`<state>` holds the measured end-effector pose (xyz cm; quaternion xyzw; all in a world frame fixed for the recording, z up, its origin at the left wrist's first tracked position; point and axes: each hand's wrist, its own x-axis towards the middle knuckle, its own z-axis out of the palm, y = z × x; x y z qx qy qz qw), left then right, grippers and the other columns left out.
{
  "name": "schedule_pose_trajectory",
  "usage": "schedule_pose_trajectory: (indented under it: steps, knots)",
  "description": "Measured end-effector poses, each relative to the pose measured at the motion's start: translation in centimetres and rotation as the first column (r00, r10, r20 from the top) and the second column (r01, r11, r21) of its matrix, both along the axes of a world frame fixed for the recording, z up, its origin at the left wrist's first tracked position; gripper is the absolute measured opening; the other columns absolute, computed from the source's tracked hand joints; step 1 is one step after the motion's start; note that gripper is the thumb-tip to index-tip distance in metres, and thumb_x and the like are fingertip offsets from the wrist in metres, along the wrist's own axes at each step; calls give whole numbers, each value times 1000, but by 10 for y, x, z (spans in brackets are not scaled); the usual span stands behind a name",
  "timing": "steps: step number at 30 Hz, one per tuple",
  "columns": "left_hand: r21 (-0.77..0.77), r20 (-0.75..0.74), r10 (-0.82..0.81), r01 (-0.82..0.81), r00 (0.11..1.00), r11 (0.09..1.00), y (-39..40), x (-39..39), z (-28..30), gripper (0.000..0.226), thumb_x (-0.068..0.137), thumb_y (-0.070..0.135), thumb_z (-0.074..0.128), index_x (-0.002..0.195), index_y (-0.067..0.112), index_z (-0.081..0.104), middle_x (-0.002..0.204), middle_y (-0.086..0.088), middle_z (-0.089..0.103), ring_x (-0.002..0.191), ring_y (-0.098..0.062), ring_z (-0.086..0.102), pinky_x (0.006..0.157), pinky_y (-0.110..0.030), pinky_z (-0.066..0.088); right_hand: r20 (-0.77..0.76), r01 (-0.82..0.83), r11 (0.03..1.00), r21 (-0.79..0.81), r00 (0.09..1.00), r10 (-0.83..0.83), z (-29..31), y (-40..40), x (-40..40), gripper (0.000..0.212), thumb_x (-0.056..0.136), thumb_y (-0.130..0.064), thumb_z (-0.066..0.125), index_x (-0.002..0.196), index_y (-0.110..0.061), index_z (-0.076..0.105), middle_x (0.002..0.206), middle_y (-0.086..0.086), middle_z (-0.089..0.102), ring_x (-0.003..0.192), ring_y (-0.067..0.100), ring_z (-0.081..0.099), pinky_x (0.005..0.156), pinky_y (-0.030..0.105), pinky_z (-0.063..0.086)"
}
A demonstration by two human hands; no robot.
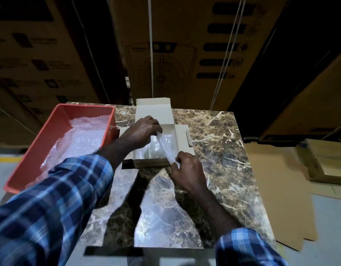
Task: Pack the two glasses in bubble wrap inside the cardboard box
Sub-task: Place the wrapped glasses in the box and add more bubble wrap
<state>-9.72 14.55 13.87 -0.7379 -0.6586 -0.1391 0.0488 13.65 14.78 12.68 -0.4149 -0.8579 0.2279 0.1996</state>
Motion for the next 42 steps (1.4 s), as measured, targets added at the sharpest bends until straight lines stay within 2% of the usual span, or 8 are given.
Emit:
schedule_pose_trajectory:
  steps: [5,12,17,20,25,30,36,42]
  knots:
    - [-65,-19,-139,137,990,988,38,-14,-19,43,77,-16,70,114,7,72,106,-11,70,97,-28,59,73,-41,54,71,140,989,-49,988,-136,-6,12,-16,14,88,-18,62,95,-6,65,95,8,66,82,22,54,67,31,37]
    - [-125,80,-242,250,967,960,79,-15,-44,20,89,2,69,110,4,71,112,-16,63,100,-32,58,79,-43,54,99,309,948,-75,948,-302,-15,22,-30,11,82,-18,67,83,-8,63,82,8,64,72,23,53,63,29,33]
    - [-236,257,-37,100,966,967,86,-8,-62,46,91,21,71,130,7,52,126,-16,58,112,-32,56,89,-44,51,169,338,934,-118,933,-317,-15,31,-33,14,79,-19,65,73,-14,53,75,6,58,70,27,55,59,31,36]
    - [-236,387,86,8,918,972,79,-5,-74,52,87,24,75,126,8,45,118,-17,61,105,-33,59,83,-39,50,209,339,930,-140,929,-307,-15,37,-36,12,79,-19,64,73,-14,55,77,8,61,70,27,56,60,32,44]
    - [-334,510,237,-64,827,941,69,-6,-90,51,86,25,77,124,10,45,106,-10,64,91,-25,59,73,-30,43,200,289,952,-105,944,-264,-14,42,-43,14,79,-14,64,72,-17,52,74,5,59,63,21,52,51,28,31]
    - [-312,594,300,-129,747,941,61,-6,-91,51,80,16,75,115,15,38,96,-6,56,83,-22,52,66,-30,38,250,210,977,45,944,-214,-19,44,-60,3,77,-12,60,78,-13,58,81,12,65,69,30,58,58,30,34]
    - [-215,475,279,-198,834,956,57,-4,-93,28,77,19,75,82,17,47,86,-4,55,89,-29,51,72,-37,37,341,231,967,106,905,-253,-25,42,-78,16,60,-9,70,75,-6,65,68,13,64,58,32,62,52,32,47]
    - [-271,437,295,-188,850,944,59,-3,-96,10,86,21,72,96,19,71,112,-1,67,115,-27,51,93,-41,37,282,198,967,159,930,-237,-35,46,-86,13,58,-9,57,70,-8,61,64,11,61,56,32,58,58,35,45]
